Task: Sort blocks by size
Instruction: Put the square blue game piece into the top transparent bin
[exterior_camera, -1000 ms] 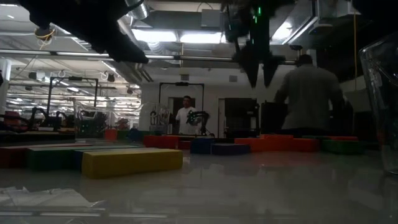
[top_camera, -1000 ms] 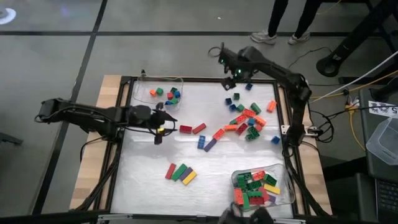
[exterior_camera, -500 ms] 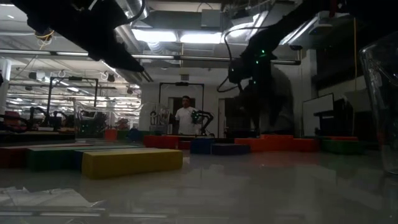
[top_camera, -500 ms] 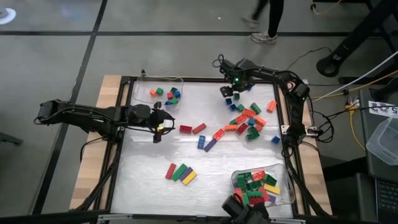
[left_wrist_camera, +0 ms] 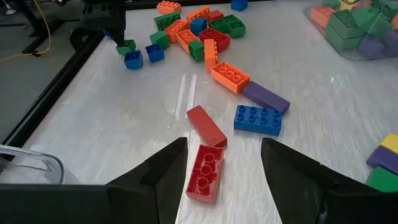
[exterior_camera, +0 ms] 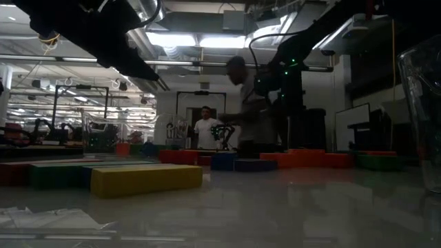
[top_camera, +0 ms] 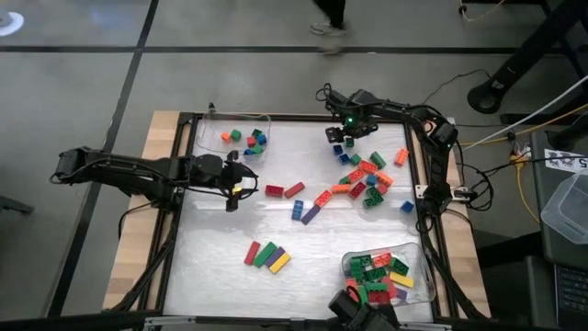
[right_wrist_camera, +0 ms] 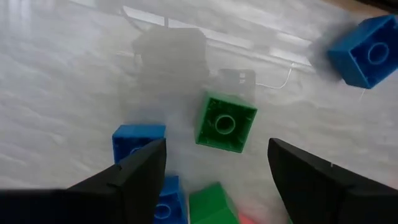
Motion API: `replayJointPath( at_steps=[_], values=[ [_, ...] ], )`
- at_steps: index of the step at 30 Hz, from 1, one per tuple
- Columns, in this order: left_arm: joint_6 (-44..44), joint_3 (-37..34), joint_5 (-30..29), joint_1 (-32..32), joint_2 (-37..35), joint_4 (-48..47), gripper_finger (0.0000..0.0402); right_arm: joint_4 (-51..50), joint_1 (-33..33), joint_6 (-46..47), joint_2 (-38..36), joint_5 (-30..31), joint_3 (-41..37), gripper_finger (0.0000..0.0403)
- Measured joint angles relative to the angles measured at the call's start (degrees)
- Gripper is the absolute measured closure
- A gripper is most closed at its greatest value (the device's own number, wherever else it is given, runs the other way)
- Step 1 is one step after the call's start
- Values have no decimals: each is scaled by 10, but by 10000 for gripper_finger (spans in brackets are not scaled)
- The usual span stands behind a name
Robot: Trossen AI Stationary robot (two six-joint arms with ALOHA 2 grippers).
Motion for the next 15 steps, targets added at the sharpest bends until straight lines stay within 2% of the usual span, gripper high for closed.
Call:
replayJointPath(
  at_steps=[6,10,15],
  values=[
    [-2,0,0,-1,0,0,208,-16,10,11,0,-37,0,126],
    [0,0,0,-1,0,0,208,-13,36,54,0,-32,0,126],
    [0,0,0,-1,0,0,208,9,72,55,0,-11,0,126]
  ],
)
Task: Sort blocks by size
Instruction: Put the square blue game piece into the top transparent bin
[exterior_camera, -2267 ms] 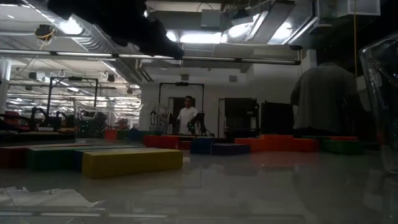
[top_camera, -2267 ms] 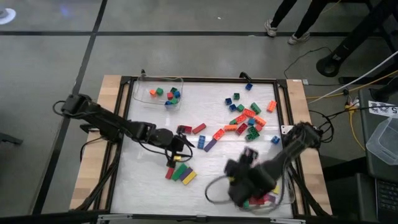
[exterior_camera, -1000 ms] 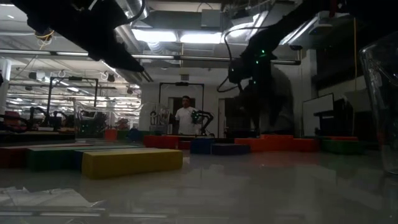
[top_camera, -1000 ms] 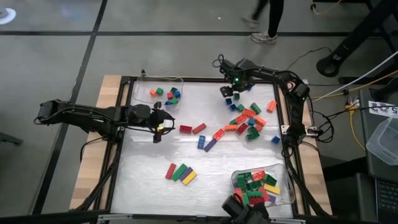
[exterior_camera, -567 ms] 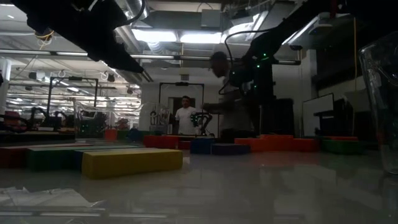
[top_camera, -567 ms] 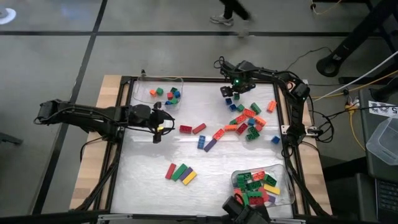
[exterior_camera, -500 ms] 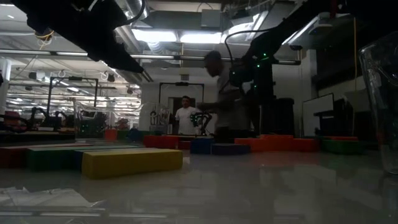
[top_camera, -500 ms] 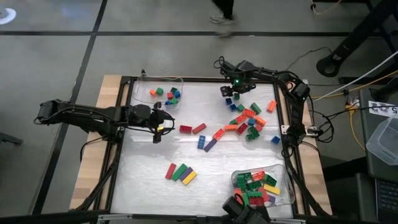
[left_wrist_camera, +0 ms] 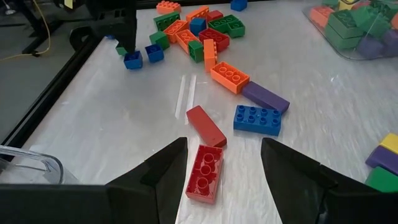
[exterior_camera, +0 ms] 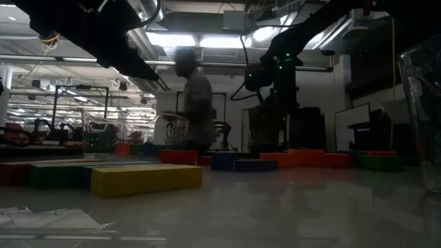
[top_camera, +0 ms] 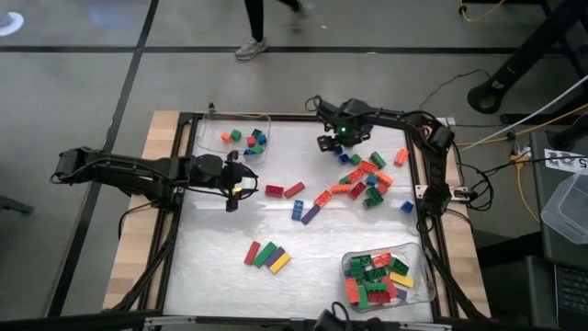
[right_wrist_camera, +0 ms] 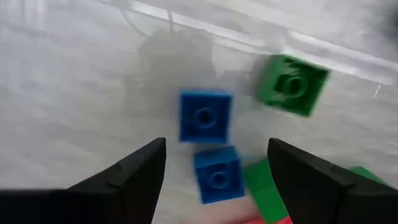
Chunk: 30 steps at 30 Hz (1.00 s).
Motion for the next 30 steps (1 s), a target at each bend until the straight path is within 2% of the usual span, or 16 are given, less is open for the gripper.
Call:
replayJointPath(
  at_steps=[4,10,19,27,30],
  values=[
    [0,0,0,0,0,0,208,10,18,13,0,-2,0,126],
    [-2,0,0,0,0,0,208,11,26,76,0,43,0,126],
    [-1,0,0,0,0,-10,208,38,46,124,23,44,0,126],
    [-2,0,2,0,0,-31,208,63,48,148,51,112,0,126],
    [0,0,2,0,0,-31,208,79,48,151,51,112,0,126]
  ],
)
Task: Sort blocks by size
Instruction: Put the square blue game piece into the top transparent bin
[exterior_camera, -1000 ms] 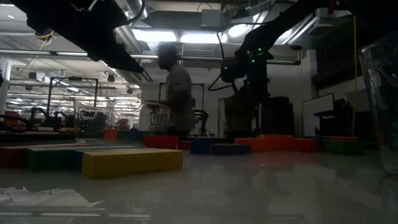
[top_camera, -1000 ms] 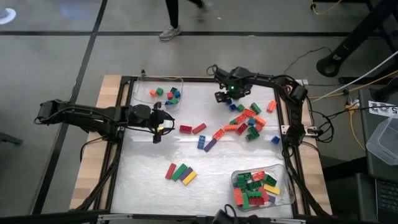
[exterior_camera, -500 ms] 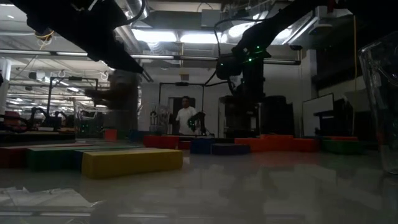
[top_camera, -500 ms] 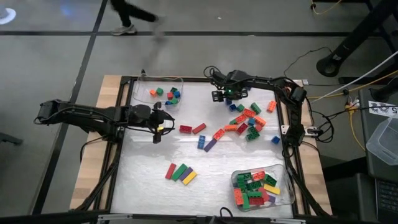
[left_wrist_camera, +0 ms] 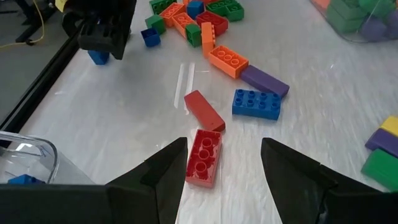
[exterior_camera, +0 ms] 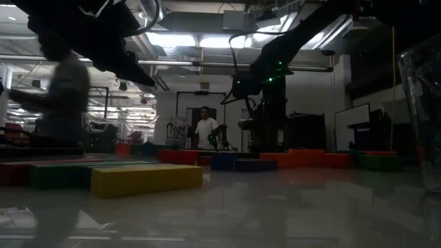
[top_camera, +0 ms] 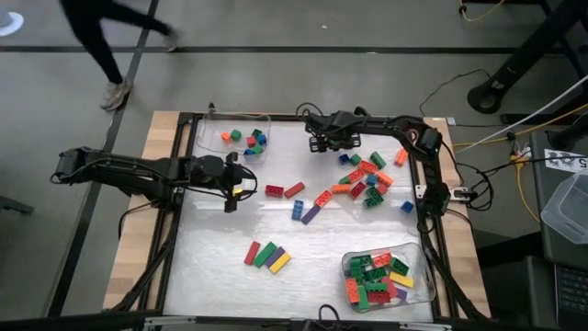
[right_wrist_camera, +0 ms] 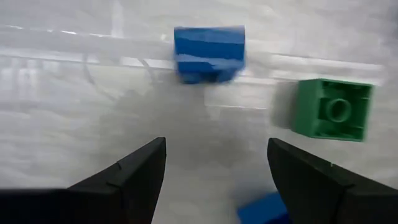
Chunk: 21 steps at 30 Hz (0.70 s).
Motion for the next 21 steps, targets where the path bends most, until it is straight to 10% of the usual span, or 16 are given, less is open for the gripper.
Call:
replayJointPath(
  at_steps=[21],
  values=[
    [5,0,0,0,0,0,208,90,-30,98,0,20,0,126]
  ],
)
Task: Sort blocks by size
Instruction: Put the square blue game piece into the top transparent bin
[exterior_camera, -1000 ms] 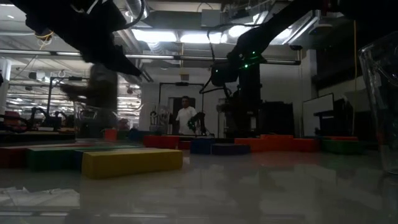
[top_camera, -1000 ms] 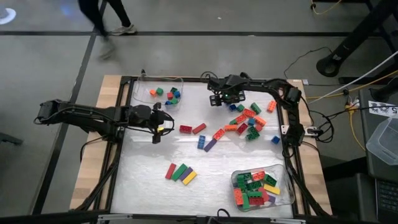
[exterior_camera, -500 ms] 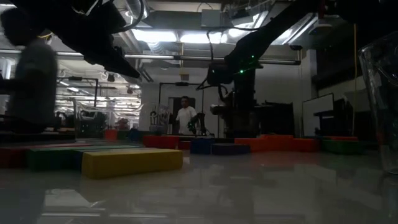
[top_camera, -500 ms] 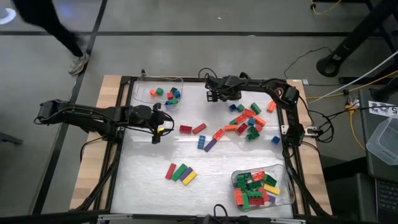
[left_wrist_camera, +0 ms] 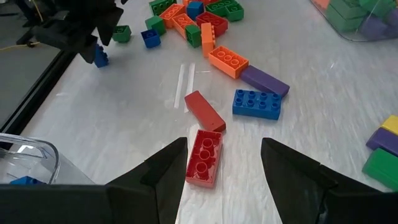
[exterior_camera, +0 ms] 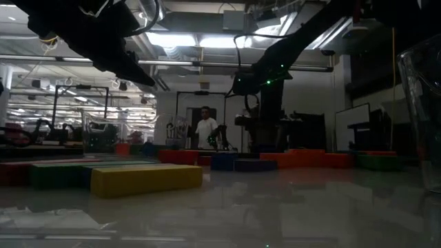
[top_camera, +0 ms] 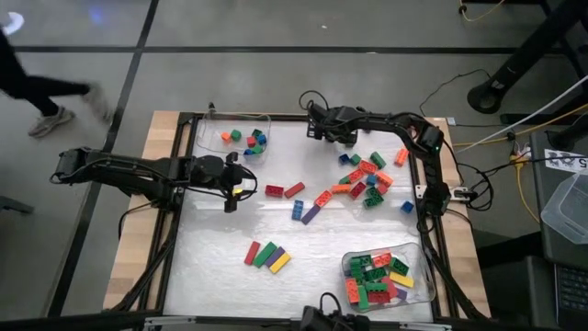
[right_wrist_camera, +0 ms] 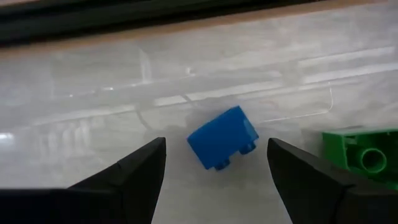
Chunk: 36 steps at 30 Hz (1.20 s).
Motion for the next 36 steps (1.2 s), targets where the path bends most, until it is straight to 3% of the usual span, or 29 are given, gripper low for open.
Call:
replayJointPath(
  at_steps=[11,19,28,36],
  values=[
    [0,0,0,0,0,-1,208,34,-24,26,21,-37,0,136],
    [4,0,3,0,0,-16,208,38,-24,50,25,-16,0,188],
    [4,0,3,0,0,-17,208,37,-22,22,26,-56,0,257],
    [-3,0,2,0,0,-17,208,38,-14,-28,26,-78,0,236]
  ],
)
